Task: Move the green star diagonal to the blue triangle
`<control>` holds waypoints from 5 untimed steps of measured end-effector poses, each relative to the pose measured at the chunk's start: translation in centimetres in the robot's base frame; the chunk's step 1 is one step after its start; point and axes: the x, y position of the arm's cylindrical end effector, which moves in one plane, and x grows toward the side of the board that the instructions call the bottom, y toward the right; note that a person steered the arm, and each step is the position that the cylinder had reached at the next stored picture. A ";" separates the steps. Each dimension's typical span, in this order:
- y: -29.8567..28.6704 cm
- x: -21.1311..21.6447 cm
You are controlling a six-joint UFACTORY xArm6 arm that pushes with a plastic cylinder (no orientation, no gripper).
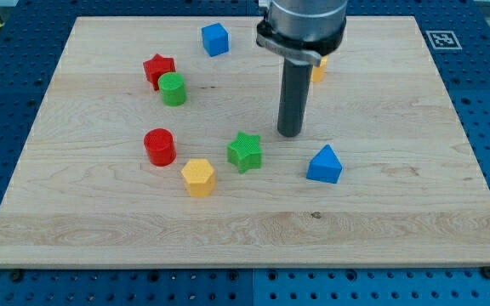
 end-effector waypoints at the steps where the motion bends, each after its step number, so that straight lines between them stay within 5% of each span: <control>1: 0.0 3.0; 5: -8.1 5.2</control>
